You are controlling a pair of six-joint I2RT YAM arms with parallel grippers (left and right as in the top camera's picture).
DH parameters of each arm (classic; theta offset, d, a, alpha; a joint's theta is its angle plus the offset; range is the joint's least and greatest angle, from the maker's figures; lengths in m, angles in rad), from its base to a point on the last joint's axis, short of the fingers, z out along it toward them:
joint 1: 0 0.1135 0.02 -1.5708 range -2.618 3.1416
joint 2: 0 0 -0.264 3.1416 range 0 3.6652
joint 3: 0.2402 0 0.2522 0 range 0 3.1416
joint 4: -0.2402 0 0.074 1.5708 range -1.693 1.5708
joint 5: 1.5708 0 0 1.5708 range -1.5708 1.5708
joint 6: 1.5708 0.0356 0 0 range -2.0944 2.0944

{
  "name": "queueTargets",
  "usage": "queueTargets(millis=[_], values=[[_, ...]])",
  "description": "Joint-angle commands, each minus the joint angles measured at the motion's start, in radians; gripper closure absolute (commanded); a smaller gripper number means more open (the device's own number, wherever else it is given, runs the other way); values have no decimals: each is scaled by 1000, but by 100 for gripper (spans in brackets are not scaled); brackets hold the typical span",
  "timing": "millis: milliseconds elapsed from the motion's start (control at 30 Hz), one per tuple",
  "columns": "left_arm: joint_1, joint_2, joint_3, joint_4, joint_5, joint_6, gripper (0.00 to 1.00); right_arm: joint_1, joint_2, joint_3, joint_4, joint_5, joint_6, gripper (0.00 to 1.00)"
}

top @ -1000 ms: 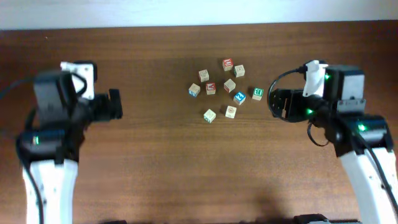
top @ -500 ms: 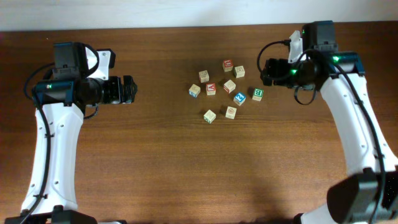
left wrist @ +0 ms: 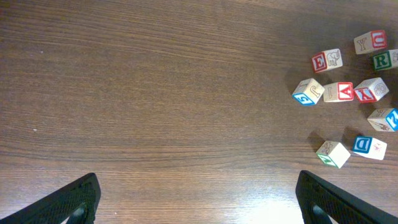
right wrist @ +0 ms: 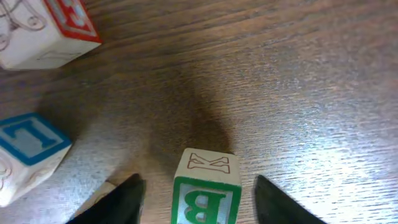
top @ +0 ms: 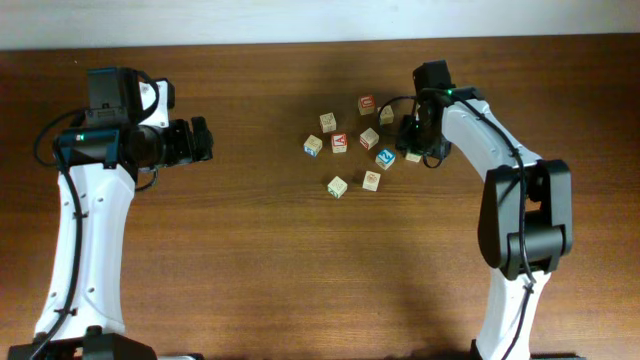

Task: Rotate 3 blocks
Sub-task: 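Reach the right gripper to the green B block and grasp it, then carry the B block toward the near table area and set it down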

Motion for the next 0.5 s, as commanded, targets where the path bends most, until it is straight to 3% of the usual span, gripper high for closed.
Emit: queueTargets(millis=[0,167,267,467], values=[[3,14,17,6,-8,-11,1,10,16,13,-3,24,11,58],[3,14,17,18,-8,-10,1,10,-12,25,-79,24,11,69],[3,14,17,18,-8,-10,1,10,-44,105,-214,10,-1,76],[3,14,17,29,-7,-10,1,67,-50,172,-547,-361,-252,76]])
